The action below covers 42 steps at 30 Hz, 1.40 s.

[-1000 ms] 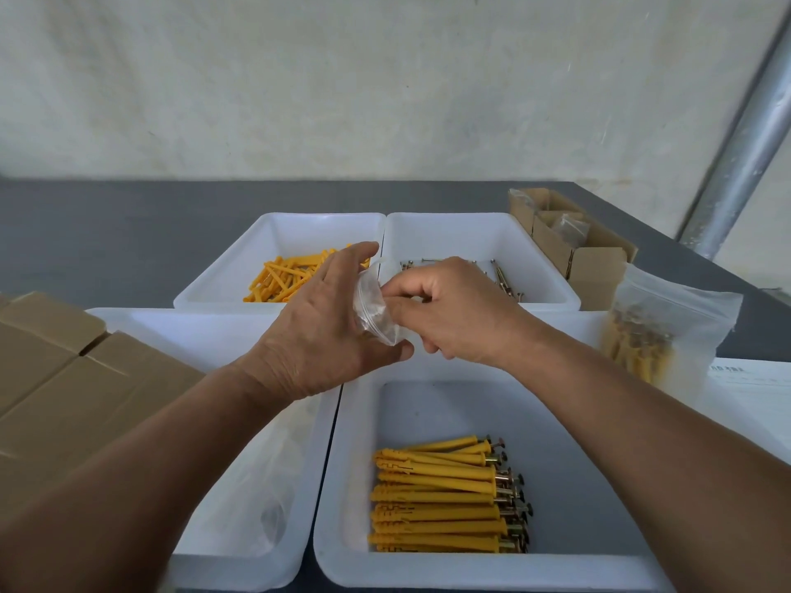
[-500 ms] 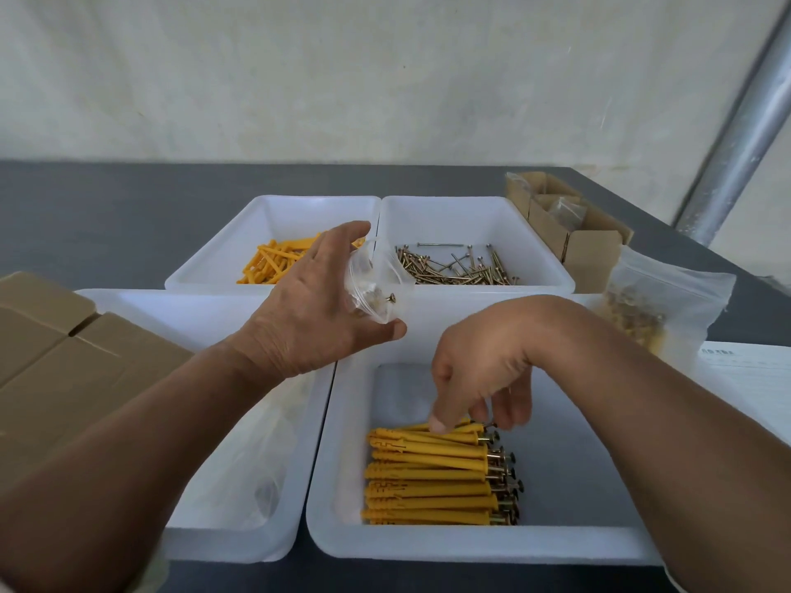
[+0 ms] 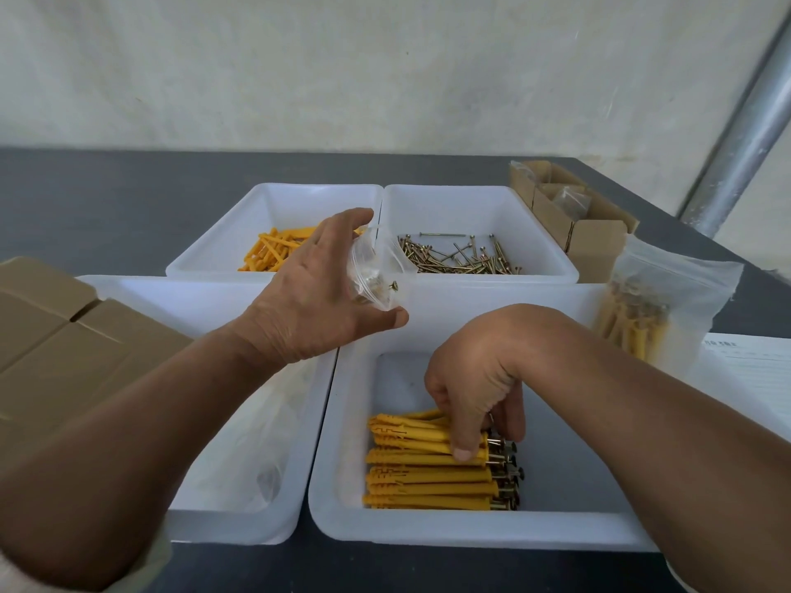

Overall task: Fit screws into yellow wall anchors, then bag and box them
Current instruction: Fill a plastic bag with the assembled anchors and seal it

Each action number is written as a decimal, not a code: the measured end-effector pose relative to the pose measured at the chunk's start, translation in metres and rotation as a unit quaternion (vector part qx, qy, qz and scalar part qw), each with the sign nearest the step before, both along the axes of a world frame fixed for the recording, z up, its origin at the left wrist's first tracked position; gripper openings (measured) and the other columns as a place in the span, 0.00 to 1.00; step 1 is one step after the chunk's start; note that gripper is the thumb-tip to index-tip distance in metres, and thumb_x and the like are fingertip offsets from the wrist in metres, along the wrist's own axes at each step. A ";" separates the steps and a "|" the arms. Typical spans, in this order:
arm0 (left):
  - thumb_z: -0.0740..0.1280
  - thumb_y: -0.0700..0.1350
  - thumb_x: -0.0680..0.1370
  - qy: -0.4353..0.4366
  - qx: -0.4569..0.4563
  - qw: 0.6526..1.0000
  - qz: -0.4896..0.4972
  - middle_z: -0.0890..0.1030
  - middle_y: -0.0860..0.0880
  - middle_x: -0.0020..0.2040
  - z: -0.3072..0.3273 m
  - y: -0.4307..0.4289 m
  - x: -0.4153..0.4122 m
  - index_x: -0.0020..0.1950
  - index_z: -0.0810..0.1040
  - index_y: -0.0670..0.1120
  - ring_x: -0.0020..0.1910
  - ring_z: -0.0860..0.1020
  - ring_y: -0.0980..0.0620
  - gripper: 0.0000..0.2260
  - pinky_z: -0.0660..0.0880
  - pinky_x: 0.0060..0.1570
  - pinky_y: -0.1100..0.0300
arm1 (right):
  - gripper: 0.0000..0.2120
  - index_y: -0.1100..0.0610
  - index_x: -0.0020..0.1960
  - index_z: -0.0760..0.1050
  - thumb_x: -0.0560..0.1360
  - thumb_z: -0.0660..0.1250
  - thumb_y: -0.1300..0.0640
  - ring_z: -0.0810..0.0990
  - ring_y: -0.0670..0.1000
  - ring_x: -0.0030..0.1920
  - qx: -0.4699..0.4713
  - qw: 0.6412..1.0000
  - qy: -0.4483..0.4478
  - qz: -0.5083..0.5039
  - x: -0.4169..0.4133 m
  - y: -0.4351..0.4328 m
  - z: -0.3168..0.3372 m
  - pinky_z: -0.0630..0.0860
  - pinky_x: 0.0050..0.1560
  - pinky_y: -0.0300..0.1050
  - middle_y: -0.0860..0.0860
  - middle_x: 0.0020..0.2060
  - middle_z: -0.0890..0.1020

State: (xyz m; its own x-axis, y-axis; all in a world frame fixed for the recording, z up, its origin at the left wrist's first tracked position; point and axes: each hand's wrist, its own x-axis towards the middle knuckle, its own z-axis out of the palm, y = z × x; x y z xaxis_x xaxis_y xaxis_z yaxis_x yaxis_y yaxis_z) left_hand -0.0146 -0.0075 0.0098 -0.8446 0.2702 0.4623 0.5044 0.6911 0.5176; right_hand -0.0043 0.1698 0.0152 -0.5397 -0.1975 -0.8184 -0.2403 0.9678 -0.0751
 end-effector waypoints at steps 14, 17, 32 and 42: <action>0.80 0.53 0.63 -0.004 -0.002 1.000 -0.005 0.73 0.49 0.64 0.001 -0.001 0.001 0.74 0.62 0.48 0.56 0.68 0.57 0.45 0.65 0.58 0.63 | 0.15 0.68 0.55 0.77 0.72 0.71 0.61 0.85 0.61 0.48 0.002 1.000 0.014 -0.008 -0.001 -0.002 -0.006 0.83 0.37 0.45 0.65 0.54 0.79; 0.80 0.54 0.63 -0.001 -0.008 1.000 -0.003 0.73 0.49 0.64 0.001 -0.001 0.001 0.74 0.62 0.48 0.57 0.68 0.57 0.45 0.65 0.58 0.63 | 0.11 0.67 0.52 0.76 0.73 0.71 0.62 0.82 0.59 0.42 -0.009 1.000 0.011 -0.019 -0.001 -0.002 -0.003 0.82 0.34 0.44 0.61 0.46 0.76; 0.81 0.54 0.62 0.001 -0.002 1.000 0.002 0.73 0.49 0.64 -0.001 -0.001 -0.001 0.74 0.63 0.48 0.61 0.72 0.51 0.46 0.67 0.60 0.61 | 0.08 0.60 0.57 0.76 0.78 0.65 0.61 0.77 0.49 0.34 -0.194 0.976 0.079 -0.056 -0.002 0.010 0.018 0.79 0.33 0.39 0.52 0.37 0.80; 0.81 0.53 0.62 -0.004 0.003 1.000 -0.002 0.72 0.53 0.59 0.000 -0.001 0.000 0.74 0.62 0.48 0.59 0.71 0.54 0.47 0.67 0.59 0.61 | 0.05 0.54 0.38 0.77 0.71 0.64 0.54 0.68 0.47 0.26 -0.345 0.849 0.349 -0.195 -0.013 0.025 0.039 0.65 0.27 0.39 0.47 0.28 0.76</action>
State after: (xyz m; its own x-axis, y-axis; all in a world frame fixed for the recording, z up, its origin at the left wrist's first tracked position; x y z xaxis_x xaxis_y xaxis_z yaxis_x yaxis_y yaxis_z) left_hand -0.0142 -0.0088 0.0095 -0.8473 0.2710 0.4568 0.5030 0.6860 0.5258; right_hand -0.0172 0.1945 0.0537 -0.9801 -0.1954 -0.0349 -0.1308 0.7680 -0.6270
